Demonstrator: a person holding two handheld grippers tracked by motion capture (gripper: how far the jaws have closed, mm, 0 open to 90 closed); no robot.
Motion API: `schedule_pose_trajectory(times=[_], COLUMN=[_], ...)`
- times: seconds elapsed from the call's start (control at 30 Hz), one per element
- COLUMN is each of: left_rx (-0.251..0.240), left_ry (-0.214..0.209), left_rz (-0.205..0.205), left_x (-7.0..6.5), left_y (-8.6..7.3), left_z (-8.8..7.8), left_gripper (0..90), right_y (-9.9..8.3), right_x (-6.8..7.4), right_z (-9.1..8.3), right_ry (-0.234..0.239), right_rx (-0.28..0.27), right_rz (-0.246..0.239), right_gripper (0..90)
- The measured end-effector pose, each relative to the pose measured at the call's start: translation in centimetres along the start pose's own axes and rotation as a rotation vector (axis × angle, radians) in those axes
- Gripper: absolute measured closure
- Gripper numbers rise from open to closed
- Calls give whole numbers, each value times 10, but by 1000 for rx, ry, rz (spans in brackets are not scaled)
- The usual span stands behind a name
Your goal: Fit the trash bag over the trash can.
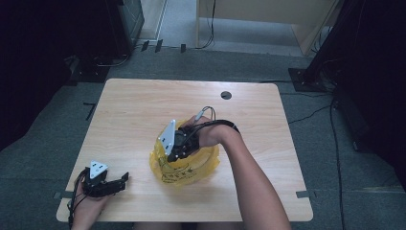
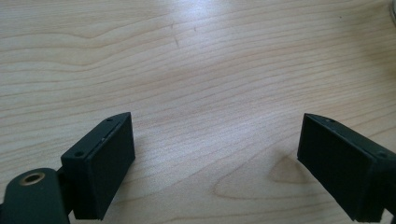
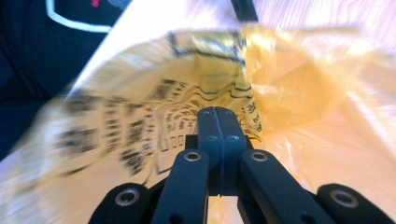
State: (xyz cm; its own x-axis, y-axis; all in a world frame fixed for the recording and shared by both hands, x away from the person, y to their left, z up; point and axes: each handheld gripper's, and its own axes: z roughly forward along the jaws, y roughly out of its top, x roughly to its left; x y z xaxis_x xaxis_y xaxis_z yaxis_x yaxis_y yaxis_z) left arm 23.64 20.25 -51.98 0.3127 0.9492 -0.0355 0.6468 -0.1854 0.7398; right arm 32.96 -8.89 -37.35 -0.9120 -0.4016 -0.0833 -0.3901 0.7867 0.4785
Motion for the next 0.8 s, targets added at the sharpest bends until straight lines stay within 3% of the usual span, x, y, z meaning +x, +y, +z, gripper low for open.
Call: schedule_pose_trajectory(times=[0.47,0.8], left_rx=[5,11], left_ry=[4,17], left_rz=[5,19], left_x=[0,-2], left_y=[1,1], left_z=[0,1], left_gripper=[106,105], right_y=[-5,-38], right_x=[47,82], right_z=[-53,-70], right_ry=[-41,-82], right_rx=[-98,-172], right_rz=[-57,-36], right_gripper=[900,900])
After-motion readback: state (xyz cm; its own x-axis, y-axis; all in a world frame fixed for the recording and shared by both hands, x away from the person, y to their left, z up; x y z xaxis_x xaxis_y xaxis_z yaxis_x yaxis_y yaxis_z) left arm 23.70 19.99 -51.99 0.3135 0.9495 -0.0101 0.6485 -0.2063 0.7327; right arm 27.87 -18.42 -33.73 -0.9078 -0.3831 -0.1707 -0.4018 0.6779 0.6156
